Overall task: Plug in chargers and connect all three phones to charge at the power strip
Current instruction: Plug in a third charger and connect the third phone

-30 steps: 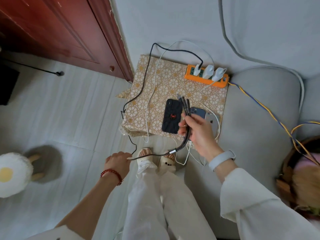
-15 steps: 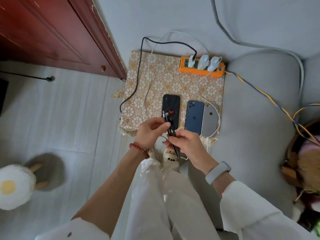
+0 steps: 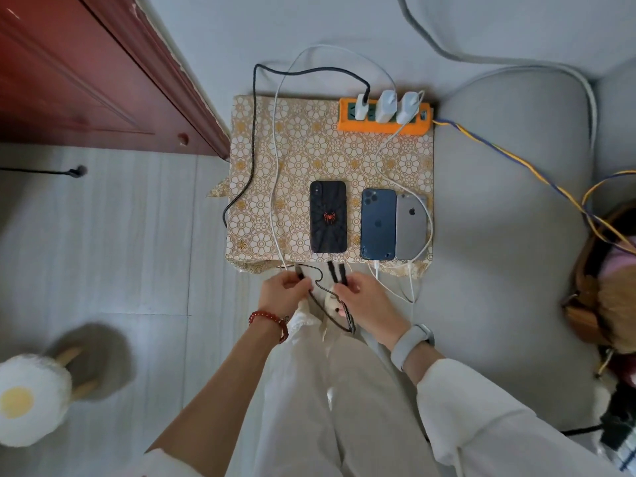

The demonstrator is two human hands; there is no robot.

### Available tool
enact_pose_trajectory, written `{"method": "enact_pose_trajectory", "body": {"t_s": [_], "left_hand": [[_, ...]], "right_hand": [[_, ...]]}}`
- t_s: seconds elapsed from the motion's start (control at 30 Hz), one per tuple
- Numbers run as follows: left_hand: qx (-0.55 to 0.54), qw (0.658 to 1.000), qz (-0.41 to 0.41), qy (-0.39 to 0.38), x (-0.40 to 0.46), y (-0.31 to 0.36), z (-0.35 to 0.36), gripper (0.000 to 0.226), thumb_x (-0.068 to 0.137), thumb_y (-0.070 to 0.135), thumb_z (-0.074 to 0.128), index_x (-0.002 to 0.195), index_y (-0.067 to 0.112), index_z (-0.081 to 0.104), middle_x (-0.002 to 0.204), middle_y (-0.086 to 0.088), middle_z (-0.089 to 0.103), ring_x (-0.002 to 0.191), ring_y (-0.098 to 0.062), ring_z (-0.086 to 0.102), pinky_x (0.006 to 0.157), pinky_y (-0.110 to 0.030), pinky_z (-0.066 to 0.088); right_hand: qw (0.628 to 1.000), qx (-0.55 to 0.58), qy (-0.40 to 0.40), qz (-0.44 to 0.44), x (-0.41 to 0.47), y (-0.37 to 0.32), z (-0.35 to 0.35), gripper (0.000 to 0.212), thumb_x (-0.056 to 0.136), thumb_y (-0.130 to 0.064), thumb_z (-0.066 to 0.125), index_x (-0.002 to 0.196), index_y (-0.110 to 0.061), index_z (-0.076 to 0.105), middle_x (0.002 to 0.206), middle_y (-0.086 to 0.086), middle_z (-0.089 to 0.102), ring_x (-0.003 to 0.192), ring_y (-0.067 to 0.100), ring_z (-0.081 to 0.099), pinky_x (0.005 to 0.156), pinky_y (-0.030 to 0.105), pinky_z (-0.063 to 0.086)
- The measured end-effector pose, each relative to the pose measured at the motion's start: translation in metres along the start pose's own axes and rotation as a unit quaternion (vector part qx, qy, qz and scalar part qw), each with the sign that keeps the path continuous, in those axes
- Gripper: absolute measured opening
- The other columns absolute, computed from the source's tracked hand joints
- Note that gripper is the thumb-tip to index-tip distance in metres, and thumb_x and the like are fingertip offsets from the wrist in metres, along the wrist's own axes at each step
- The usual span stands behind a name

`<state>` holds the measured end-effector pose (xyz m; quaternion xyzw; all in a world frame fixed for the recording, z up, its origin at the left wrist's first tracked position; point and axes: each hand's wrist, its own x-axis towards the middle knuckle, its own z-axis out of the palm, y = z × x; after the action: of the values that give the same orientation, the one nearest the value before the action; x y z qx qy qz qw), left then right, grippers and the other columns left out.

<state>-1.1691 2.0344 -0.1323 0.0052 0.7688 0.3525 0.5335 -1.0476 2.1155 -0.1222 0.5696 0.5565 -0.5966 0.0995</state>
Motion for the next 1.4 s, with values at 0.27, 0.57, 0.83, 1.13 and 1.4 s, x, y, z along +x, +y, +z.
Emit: {"method": "enact_pose_trajectory", "body": {"t_s": [0.27,0.57,0.83,1.13,1.4], "left_hand": [[0.335,0.940,-0.058,-0.036,0.039,-0.042,-0.004,0.033,0.085,0.017,0.050,0.115,0.004,0.053,0.119,-0.018,0.058,0.108,-0.032,0.055,0.081,-0.030,0.041],[0.204,0.976,0.068,0.004,0.082,-0.003,0.010,0.022,0.088,0.018,0.046,0.104,0.014,0.060,0.105,-0.007,0.065,0.089,-0.019,0.060,0.078,-0.028,0.047],[0.178,0.980,0.080,0.031,0.100,0.014,0.022,0.020,0.087,0.017,0.045,0.101,0.018,0.060,0.108,-0.003,0.065,0.093,-0.022,0.064,0.075,-0.029,0.049],[0.180,0.982,0.055,0.025,0.100,0.017,0.024,0.022,0.086,0.016,0.043,0.101,0.017,0.060,0.109,-0.007,0.066,0.093,-0.026,0.064,0.086,-0.042,0.052],[0.184,0.981,0.062,0.028,0.100,0.016,0.025,0.024,0.087,0.014,0.043,0.104,0.015,0.060,0.111,-0.007,0.065,0.088,-0.022,0.062,0.079,-0.031,0.049]], "right_hand": [[0.888,-0.457,-0.053,0.013,0.046,0.065,0.014,0.032,0.085,-0.021,0.048,0.113,-0.006,0.052,0.122,0.018,0.052,0.111,0.035,0.050,0.086,0.039,0.044],[0.929,-0.359,-0.033,-0.084,0.079,0.049,0.008,0.017,0.084,-0.011,0.045,0.098,-0.005,0.051,0.101,0.017,0.063,0.094,0.036,0.059,0.070,0.036,0.042],[0.993,-0.075,0.038,-0.084,0.066,0.050,0.010,0.045,0.084,-0.004,0.052,0.123,-0.015,0.034,0.088,0.021,0.067,0.081,0.033,0.065,0.079,0.051,0.051],[0.980,-0.163,0.075,-0.081,0.062,0.044,0.013,0.043,0.096,-0.018,0.032,0.138,-0.018,0.023,0.092,0.014,0.067,0.075,0.034,0.061,0.067,0.049,0.051],[0.931,-0.305,0.139,-0.144,0.056,0.038,0.003,0.015,0.089,-0.017,0.050,0.096,-0.006,0.058,0.094,0.012,0.063,0.087,0.030,0.059,0.059,0.033,0.044]]}}
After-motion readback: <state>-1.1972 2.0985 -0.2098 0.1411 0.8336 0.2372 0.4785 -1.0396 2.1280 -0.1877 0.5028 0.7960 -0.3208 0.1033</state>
